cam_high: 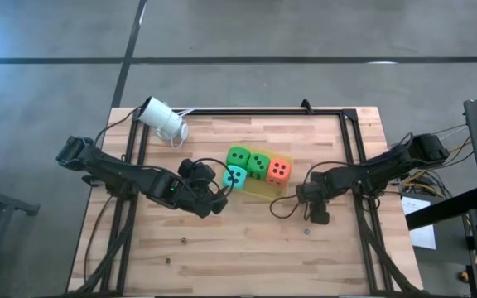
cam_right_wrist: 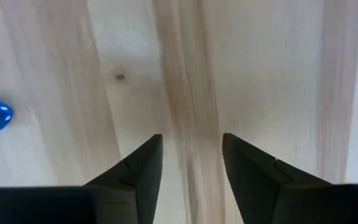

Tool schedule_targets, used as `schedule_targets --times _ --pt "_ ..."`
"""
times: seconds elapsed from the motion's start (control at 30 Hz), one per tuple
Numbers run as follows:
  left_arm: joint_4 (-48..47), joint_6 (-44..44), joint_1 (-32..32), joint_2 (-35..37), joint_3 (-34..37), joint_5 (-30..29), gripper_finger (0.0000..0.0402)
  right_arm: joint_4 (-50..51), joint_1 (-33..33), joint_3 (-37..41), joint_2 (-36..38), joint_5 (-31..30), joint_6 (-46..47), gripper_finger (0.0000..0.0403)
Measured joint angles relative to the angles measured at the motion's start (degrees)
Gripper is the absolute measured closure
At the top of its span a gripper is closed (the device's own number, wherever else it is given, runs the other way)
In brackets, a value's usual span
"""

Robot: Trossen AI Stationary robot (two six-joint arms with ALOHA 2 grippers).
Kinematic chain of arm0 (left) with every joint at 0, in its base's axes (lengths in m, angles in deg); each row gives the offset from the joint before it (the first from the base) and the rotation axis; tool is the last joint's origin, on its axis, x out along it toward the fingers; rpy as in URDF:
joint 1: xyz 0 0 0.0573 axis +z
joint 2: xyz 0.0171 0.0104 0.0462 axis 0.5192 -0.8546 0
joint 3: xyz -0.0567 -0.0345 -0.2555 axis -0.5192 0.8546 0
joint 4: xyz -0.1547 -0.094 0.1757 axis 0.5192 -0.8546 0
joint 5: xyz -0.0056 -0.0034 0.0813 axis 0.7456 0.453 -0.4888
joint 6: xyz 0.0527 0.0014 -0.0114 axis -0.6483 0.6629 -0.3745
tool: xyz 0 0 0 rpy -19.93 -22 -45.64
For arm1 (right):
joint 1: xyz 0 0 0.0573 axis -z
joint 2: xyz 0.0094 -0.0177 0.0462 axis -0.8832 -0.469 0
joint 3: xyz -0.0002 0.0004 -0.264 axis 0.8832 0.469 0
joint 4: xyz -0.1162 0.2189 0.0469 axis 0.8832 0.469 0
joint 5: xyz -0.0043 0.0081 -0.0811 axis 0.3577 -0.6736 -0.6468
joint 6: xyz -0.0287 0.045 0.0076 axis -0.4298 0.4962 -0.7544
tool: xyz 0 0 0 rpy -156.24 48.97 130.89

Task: Pick & Place Dice
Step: Put the small yellow dice into the yellow bin

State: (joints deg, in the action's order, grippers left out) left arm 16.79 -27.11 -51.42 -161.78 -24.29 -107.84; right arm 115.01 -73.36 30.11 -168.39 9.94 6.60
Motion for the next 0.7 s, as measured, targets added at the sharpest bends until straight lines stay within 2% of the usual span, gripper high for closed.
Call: schedule_targets --times 0.27,0.57,0.7 --pt "0.0 0.0 0.0 0.0 0.0 0.0 0.0002 11.8 0.0 -0.9 3.5 0.3 11.0 0.0231" --pt "0.0 0.0 0.0 0.0 0.0 0.0 0.0002 21.7 0.0 -0.8 8.4 0.3 33.4 0.0242" --pt "0.0 0.0 0.0 0.0 0.0 0.0 0.0002 21.8 0.0 0.1 8.9 -0.2 37.6 0.0243"
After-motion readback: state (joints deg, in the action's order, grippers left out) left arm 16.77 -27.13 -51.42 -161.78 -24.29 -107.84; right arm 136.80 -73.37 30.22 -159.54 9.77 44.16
